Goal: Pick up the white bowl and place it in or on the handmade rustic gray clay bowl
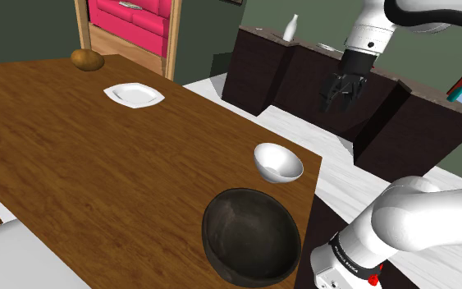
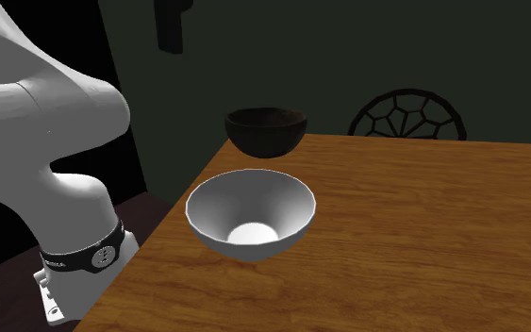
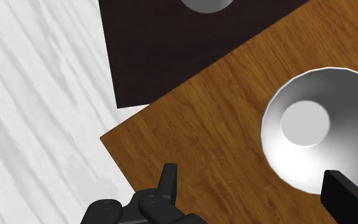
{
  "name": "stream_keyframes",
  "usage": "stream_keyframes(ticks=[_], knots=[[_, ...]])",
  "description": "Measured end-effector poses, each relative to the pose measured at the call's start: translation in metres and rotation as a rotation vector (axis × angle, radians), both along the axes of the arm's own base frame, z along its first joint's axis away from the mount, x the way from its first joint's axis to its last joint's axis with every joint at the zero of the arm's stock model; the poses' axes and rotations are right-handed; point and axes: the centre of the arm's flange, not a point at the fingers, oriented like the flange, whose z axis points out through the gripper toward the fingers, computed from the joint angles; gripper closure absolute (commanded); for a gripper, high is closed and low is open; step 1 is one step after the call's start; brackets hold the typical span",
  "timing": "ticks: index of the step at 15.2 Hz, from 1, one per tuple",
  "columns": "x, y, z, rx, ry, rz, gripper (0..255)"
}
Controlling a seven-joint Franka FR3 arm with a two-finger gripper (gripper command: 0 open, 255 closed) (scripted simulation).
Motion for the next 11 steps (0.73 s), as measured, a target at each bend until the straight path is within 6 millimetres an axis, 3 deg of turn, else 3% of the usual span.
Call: stream_keyframes(ticks=[3, 11], knots=[[0.005, 0.001, -0.015, 0.016, 0.009, -0.004, 0], [0.026, 0.018, -0.110, 0.118, 0.063, -0.030, 0]])
